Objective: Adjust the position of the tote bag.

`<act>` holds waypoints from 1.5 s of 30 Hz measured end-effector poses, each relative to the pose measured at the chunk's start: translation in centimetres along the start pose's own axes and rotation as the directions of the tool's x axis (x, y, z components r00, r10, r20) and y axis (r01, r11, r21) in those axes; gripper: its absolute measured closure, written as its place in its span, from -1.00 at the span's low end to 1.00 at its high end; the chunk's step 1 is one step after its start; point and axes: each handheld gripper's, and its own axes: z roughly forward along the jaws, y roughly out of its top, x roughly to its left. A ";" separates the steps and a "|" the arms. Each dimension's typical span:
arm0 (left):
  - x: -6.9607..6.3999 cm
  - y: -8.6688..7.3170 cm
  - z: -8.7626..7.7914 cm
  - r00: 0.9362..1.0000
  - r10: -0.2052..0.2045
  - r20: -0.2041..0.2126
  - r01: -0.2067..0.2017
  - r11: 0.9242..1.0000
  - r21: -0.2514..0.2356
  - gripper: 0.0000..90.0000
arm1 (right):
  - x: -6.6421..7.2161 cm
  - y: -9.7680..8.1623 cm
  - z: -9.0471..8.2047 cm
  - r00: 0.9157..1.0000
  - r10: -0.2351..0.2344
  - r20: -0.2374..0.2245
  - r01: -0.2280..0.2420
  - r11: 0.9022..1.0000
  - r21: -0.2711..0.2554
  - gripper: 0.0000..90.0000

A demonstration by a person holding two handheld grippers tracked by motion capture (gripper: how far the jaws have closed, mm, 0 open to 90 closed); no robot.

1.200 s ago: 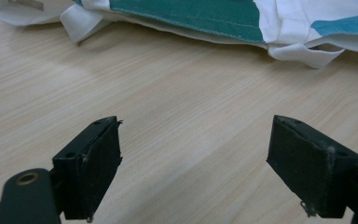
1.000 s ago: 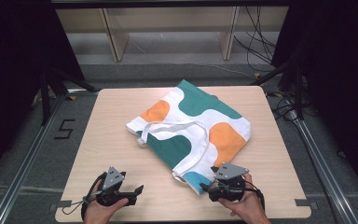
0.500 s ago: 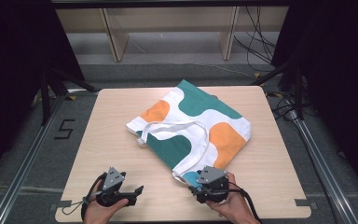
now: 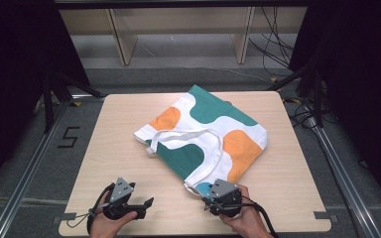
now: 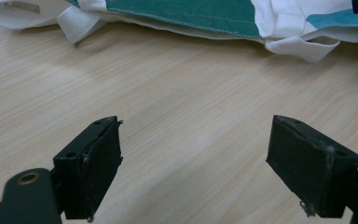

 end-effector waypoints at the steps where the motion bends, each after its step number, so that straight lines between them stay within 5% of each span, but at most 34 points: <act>1: 0.0 0.0 0.0 1.000 -0.004 0.004 0.004 1.000 -0.005 -0.63 | 0.0 -0.1 -0.1 1.000 0.014 0.001 -0.014 1.000 -0.002 0.19; 5: 0.1 0.0 0.0 0.999 0.037 0.008 -0.037 0.999 0.007 -0.63 | -0.3 -0.6 -0.9 0.999 0.031 0.012 -0.031 1.000 -0.001 0.32; 7: -0.2 0.0 0.0 1.000 0.005 0.010 -0.005 1.000 -0.008 -0.63 | -0.5 -0.8 -1.3 0.999 0.044 0.007 -0.044 0.999 -0.027 0.35; 10: 0.1 0.1 -0.1 0.998 0.061 0.010 -0.061 0.998 0.017 -0.63 | -0.8 -0.9 -1.7 0.999 0.050 0.006 -0.050 0.998 -0.031 0.34; 14: 0.1 0.2 -0.1 0.998 0.064 0.013 -0.064 0.998 0.018 -0.63 | -1.7 -1.5 -2.2 0.993 0.116 -0.017 -0.116 0.993 -0.021 0.28; 22: -0.1 0.1 0.1 0.998 0.057 0.016 -0.057 0.998 0.018 -0.64 | -1.5 -1.9 -2.6 0.996 0.091 -0.012 -0.090 0.996 0.017 0.20; 29: -0.4 0.0 0.3 0.998 0.058 0.021 -0.058 0.998 0.025 -0.64 | -1.3 -1.7 -3.0 0.996 0.086 0.005 -0.086 0.996 -0.004 0.21; 34: -0.2 0.2 0.3 0.996 0.094 0.013 -0.094 0.995 0.038 -0.64 | -0.9 -1.1 -2.1 0.999 0.036 0.020 -0.037 0.999 0.036 0.24; 35: -0.4 0.1 0.3 0.997 0.070 0.017 -0.071 0.997 0.023 -0.64 | -0.9 -1.1 -1.9 0.999 0.026 0.025 -0.027 0.999 0.046 0.24; 37: -0.3 0.2 0.2 0.996 0.090 0.022 -0.091 0.995 0.033 -0.64 | -0.9 -1.0 -1.8 0.999 0.036 0.025 -0.038 0.998 0.047 0.24; 42: -0.4 0.1 0.4 0.998 0.067 0.015 -0.067 0.997 0.030 -0.64 | -1.1 -0.9 -2.1 1.000 0.010 0.008 -0.010 1.000 0.026 0.41; 45: -0.4 0.1 0.4 0.998 0.065 0.020 -0.066 0.998 0.025 -0.64 | -1.4 -1.3 -2.7 0.999 0.043 0.007 -0.043 0.999 0.019 0.41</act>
